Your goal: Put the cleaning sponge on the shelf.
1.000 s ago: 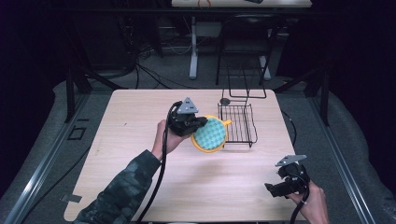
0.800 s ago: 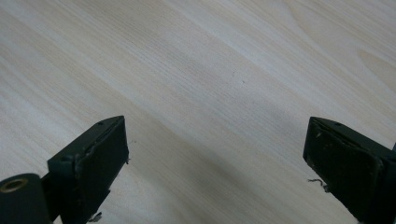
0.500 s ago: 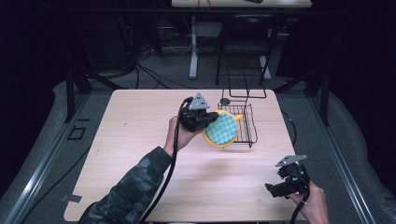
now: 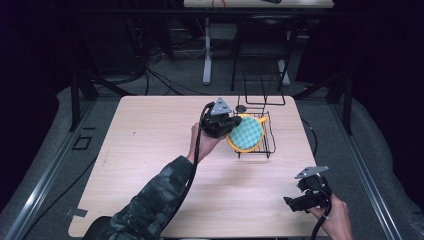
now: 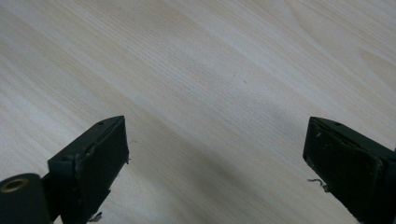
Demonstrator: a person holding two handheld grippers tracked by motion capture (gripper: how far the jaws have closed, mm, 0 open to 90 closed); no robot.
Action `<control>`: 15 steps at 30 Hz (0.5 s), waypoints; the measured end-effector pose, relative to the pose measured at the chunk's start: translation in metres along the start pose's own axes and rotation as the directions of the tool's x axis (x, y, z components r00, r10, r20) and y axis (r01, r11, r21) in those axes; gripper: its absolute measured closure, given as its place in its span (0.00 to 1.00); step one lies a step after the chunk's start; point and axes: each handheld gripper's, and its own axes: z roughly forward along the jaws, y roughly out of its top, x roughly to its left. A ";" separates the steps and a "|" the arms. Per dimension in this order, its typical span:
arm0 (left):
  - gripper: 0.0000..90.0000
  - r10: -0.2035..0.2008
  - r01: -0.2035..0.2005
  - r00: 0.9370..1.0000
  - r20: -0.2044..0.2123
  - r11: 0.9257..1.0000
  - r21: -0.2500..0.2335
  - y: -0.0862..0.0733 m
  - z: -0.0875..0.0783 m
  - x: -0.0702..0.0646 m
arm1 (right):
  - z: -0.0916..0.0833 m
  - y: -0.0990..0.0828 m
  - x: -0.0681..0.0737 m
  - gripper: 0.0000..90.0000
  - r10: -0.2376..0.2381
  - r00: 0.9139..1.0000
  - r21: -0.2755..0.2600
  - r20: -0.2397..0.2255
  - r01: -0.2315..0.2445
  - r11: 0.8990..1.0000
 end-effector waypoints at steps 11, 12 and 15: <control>0.97 -0.047 0.047 0.999 -0.025 0.999 -0.017 -0.009 0.025 0.007 | 0.000 0.000 0.001 0.07 -0.005 1.000 0.000 0.001 0.005 1.000; 0.97 -0.047 0.047 0.998 -0.030 0.999 -0.015 -0.010 0.028 0.008 | 0.000 0.000 0.001 0.07 -0.006 1.000 0.002 -0.001 0.006 1.000; 0.97 -0.054 0.054 0.998 -0.038 0.999 -0.004 -0.014 0.038 0.009 | 0.000 0.001 0.002 0.07 -0.005 1.000 0.003 -0.004 0.005 1.000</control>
